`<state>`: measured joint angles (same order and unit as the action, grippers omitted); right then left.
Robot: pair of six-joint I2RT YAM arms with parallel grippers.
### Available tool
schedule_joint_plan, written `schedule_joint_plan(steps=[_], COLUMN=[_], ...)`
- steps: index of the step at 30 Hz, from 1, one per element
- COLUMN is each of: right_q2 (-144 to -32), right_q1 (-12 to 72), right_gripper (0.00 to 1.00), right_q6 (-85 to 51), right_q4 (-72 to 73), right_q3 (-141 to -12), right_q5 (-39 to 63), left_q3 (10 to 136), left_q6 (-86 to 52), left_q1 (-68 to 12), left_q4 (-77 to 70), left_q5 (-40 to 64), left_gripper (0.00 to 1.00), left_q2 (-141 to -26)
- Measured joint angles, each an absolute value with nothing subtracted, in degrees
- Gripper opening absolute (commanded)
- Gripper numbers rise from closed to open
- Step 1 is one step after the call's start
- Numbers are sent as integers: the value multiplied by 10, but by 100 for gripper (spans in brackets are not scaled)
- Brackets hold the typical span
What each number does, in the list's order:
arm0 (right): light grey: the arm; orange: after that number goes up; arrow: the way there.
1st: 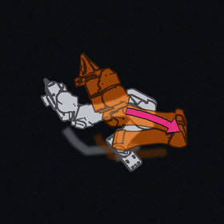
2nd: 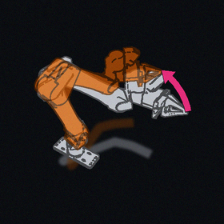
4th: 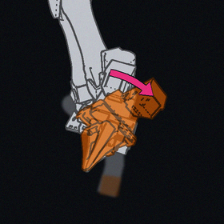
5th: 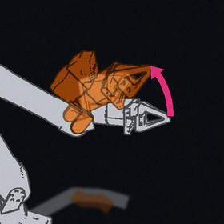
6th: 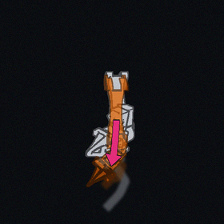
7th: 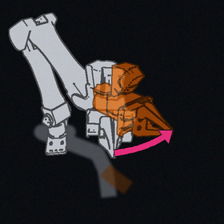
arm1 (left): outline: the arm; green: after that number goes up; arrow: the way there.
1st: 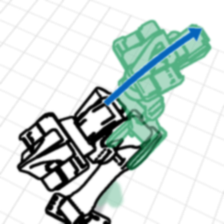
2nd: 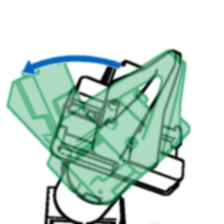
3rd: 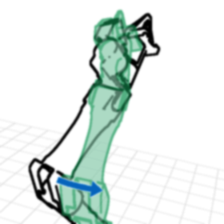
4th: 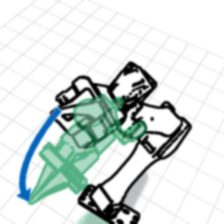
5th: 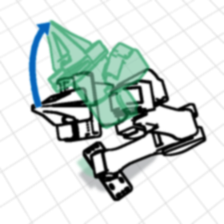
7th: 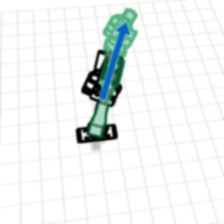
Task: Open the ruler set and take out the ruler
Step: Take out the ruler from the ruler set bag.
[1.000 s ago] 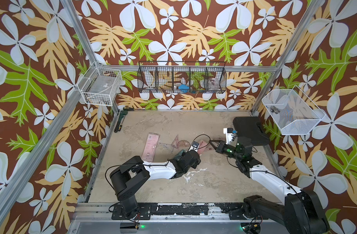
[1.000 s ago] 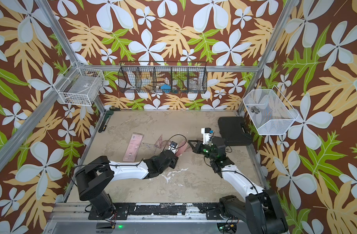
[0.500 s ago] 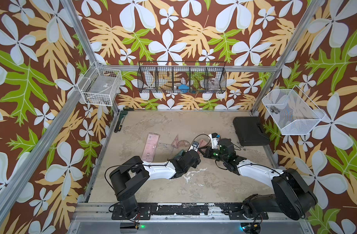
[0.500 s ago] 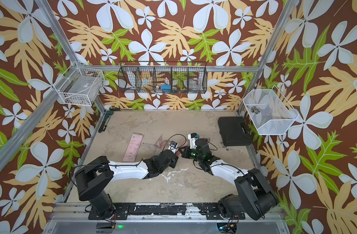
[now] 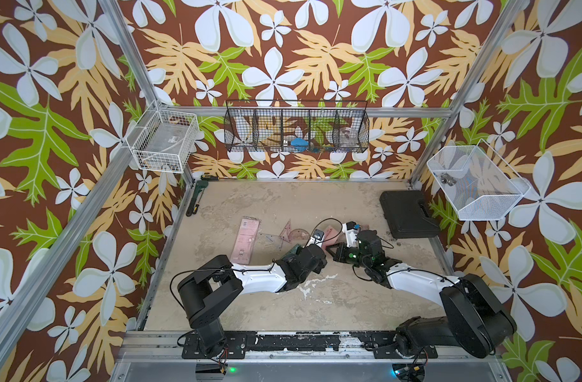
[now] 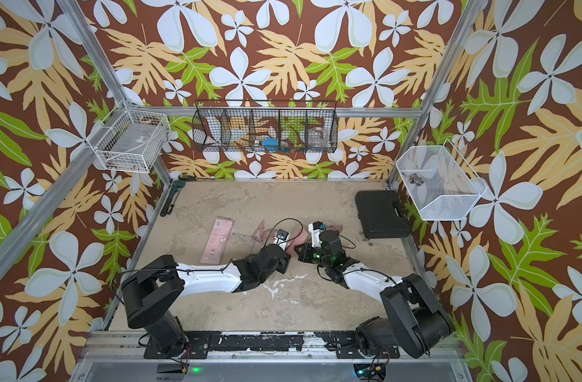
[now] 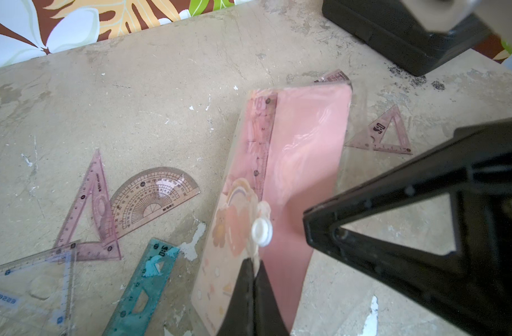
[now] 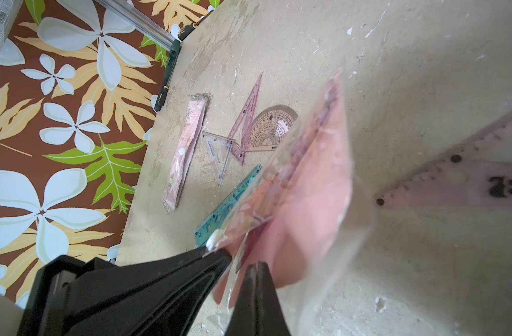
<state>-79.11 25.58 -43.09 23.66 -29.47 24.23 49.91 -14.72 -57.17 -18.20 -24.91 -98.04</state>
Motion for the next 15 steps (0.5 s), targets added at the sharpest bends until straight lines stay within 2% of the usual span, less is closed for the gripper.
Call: schedule_joint_plan(steps=[7, 15], right_q2=[-733, -786], right_q1=[254, 254], right_gripper=[0, 0], right_q6=[-431, -426], right_q4=[247, 290], right_q3=[-267, -269], right_q5=[245, 274], left_q3=[505, 508], left_q6=[-149, -147], left_q1=[-572, -572], left_q4=[-180, -182], left_q5=[-252, -241], left_gripper=[0, 0], left_q2=[-985, -983])
